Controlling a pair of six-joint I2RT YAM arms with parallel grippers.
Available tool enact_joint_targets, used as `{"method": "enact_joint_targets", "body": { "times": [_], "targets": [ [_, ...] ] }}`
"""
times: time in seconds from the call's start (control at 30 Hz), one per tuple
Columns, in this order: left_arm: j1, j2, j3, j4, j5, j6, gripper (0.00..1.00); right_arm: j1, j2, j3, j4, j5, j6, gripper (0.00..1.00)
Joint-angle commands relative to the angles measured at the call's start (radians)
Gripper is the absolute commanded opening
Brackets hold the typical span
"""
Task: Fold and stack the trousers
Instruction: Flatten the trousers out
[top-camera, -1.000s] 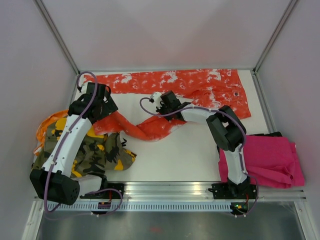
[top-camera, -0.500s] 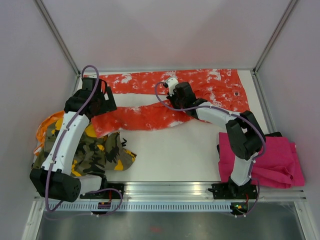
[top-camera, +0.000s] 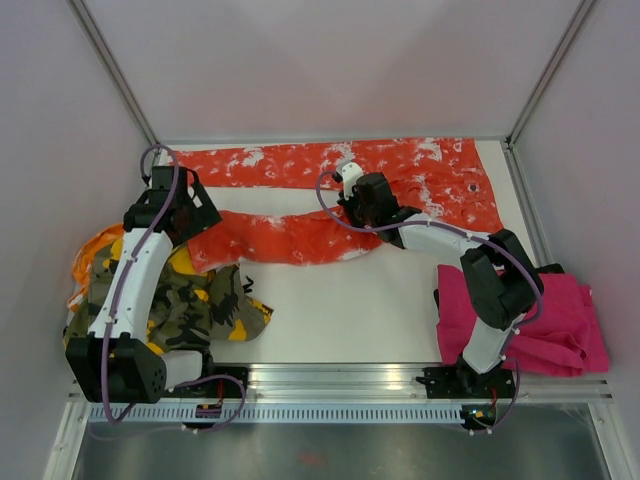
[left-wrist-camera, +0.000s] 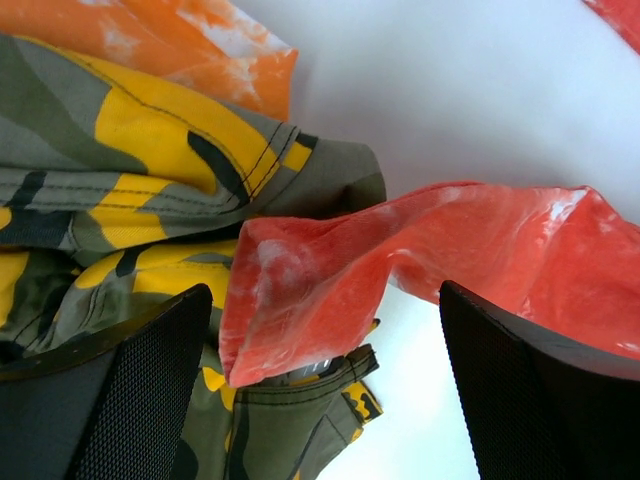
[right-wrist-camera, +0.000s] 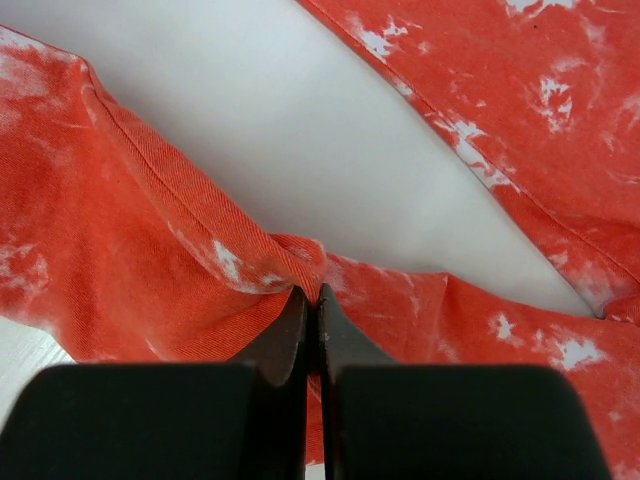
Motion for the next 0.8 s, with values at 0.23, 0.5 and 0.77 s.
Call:
{"method": "enact_joint_targets", "body": {
  "times": [0.23, 0.5, 0.77],
  "targets": [
    [0.01, 0.026, -0.07, 0.203, 0.174, 0.079, 0.58, -0.003, -0.044, -0.009, 0.072, 0.015, 0.043, 0.0],
    [0.011, 0.048, 0.083, 0.561, 0.142, 0.295, 0.02, -0.08, -0.023, 0.089, 0.105, 0.028, 0.152, 0.0],
    [0.083, 0.232, 0.132, 1.225, 0.237, 0.65, 0.02, -0.103, -0.023, 0.17, 0.165, -0.058, 0.121, 0.0]
  ]
}}
